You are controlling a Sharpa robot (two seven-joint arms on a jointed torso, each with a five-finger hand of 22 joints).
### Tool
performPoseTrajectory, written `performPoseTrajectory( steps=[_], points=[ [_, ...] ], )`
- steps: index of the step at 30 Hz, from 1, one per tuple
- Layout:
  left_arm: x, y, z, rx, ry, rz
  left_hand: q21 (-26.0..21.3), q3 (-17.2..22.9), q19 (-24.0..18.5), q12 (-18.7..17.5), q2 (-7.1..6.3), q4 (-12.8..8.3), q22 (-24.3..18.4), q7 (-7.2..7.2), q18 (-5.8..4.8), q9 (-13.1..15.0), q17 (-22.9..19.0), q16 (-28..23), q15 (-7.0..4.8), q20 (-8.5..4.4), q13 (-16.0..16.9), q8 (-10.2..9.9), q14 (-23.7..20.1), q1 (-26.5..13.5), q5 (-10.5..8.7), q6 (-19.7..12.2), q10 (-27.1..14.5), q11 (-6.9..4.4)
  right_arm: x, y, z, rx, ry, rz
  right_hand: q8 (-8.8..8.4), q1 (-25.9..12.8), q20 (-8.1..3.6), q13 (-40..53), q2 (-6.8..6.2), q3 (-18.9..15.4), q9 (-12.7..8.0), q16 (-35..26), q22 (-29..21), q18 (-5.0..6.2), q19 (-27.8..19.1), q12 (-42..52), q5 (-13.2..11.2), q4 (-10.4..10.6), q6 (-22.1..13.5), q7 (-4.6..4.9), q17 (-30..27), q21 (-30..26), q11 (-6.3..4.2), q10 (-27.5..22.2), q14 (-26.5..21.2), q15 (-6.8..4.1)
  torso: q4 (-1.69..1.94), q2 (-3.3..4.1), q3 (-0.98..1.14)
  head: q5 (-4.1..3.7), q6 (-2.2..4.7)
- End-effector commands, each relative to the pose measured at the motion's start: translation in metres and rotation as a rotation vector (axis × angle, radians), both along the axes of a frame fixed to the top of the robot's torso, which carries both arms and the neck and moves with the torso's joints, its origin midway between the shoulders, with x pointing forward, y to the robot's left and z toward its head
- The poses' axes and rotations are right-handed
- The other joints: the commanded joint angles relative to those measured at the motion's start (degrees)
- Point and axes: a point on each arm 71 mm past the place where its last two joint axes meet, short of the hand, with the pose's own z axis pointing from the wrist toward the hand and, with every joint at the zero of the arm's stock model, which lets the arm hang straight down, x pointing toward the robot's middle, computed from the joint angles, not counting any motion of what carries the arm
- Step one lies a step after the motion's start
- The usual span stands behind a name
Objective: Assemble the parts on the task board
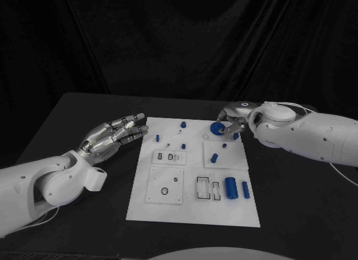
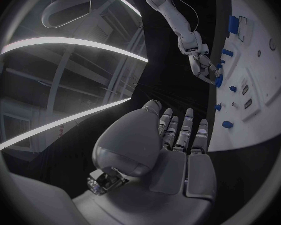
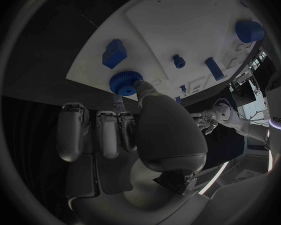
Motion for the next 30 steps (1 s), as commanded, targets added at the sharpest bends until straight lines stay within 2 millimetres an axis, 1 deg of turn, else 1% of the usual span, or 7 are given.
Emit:
performPoseTrajectory(
  steps=[1, 3, 4, 15, 22, 26, 30],
  points=[
    [-0.001, -0.002, 0.001, -0.015, -0.004, -0.013, -0.7, 2.8, -0.2, 0.6, 0.23, -0.5, 0.1, 0.18, 1.47, 1.0, -0.5, 0.6, 0.14, 0.39, 0.5, 0.6, -0.7, 0.9, 1.09, 0.4, -0.2, 0.64, -0.002, -0.001, -0.007, -0.014, 0.026, -0.003, 3.77, 0.7, 0.08, 15.4, 0.08, 1.3, 3.7, 1.0, 13.3, -1.92, 2.0, 1.0, 1.1, -1.0, 3.8, -0.34, 15.5, 1.2, -0.29, 6.6, 5.9, 0.06, -0.05, -0.02, -0.01, 0.04, -0.11],
    [-0.001, -0.002, 0.001, -0.015, -0.004, -0.013, -0.7, 2.8, -0.2, 0.6, 0.23, -0.5, 0.1, 0.18, 1.47, 1.0, -0.5, 0.6, 0.14, 0.39, 0.5, 0.6, -0.7, 0.9, 1.09, 0.4, -0.2, 0.64, -0.002, 0.0, -0.006, -0.011, 0.021, 0.001, 5.05, 0.7, -0.05, 15.4, 0.1, 1.5, 4.7, 1.0, 13.3, -1.92, 2.0, 1.0, 1.6, -1.4, 4.7, -0.56, 15.5, 1.3, -0.5, 6.6, 5.9, -0.08, -0.04, -0.03, 0.0, 0.07, -0.14],
    [-0.001, -0.001, 0.001, -0.015, -0.004, -0.013, -0.7, 2.8, -0.2, 0.6, 0.23, -0.5, 0.1, 0.18, 1.47, 1.0, -0.5, 0.6, 0.14, 0.39, 0.5, 0.6, -0.7, 0.9, 1.09, 0.4, -0.2, 0.64, -0.002, 0.0, -0.006, -0.009, 0.019, 0.003, 5.36, 0.8, -0.09, 15.4, 0.14, 1.6, 5.0, 1.0, 13.4, -1.93, 2.1, 1.0, 2.0, -1.5, 4.8, -0.67, 15.5, 1.3, -0.54, 6.6, 5.9, -0.16, -0.04, -0.02, 0.0, 0.09, -0.17],
    [-0.002, 0.001, 0.001, -0.013, -0.003, -0.008, -0.7, 3.0, -0.2, 0.6, 0.21, -0.5, 0.1, 0.19, 1.46, 1.0, -0.5, 0.6, 0.15, 0.39, 0.5, 0.6, -0.7, 0.9, 1.1, 0.4, -0.2, 0.65, -0.008, 0.007, 0.0, 0.028, -0.024, 0.026, 6.36, 0.4, -0.29, 15.4, -0.02, 1.6, 6.0, 1.0, 13.5, -2.01, 2.3, 1.0, 2.3, -1.5, 5.2, -0.89, 15.5, 1.6, -0.77, 6.6, 5.9, -0.39, -0.01, -0.02, 0.0, 0.19, -0.16],
    [-0.002, 0.001, 0.001, -0.013, -0.002, -0.008, -0.7, 3.0, -0.2, 0.6, 0.21, -0.5, 0.1, 0.19, 1.46, 1.0, -0.5, 0.6, 0.15, 0.39, 0.5, 0.6, -0.7, 0.9, 1.1, 0.4, -0.2, 0.65, -0.011, 0.026, 0.018, 0.062, -0.067, 0.073, 7.26, 0.1, -0.44, 15.4, 0.03, 1.7, 6.8, 1.0, 13.6, -2.11, 2.5, 1.0, 2.6, -1.5, 5.8, -0.97, 15.5, 2.0, -0.87, 6.6, 5.9, -0.52, 0.01, -0.08, -0.01, 0.01, -0.52],
    [-0.001, 0.0, 0.001, -0.012, -0.002, -0.009, -0.7, 3.0, -0.2, 0.6, 0.19, -0.5, 0.1, 0.19, 1.46, 1.0, -0.4, 0.7, 0.16, 0.39, 0.5, 0.6, -0.7, 0.9, 1.1, 0.4, -0.2, 0.65, -0.013, 0.041, 0.026, 0.076, -0.08, 0.105, 7.54, 0.0, -0.48, 15.4, 0.06, 1.8, 7.0, 1.0, 13.6, -2.14, 2.6, 1.0, 2.7, -1.5, 6.0, -1.02, 15.5, 2.1, -0.91, 6.6, 5.9, -0.56, -0.06, -0.06, -0.01, 0.18, -0.61],
    [-0.001, 0.0, 0.001, -0.011, -0.001, -0.009, -0.7, 3.0, -0.2, 0.6, 0.19, -0.5, 0.1, 0.19, 1.46, 1.0, -0.4, 0.7, 0.16, 0.4, 0.5, 0.6, -0.7, 0.9, 1.1, 0.4, -0.2, 0.66, -0.014, 0.056, 0.029, 0.076, -0.073, 0.136, 7.65, -0.1, -0.51, 15.4, 0.08, 1.8, 7.1, 1.0, 13.6, -2.13, 2.6, 1.0, 2.7, -1.5, 6.1, -1.05, 15.5, 2.1, -0.93, 6.6, 5.9, -0.58, 0.02, -0.06, -0.04, 0.25, -0.69]
  ],
)
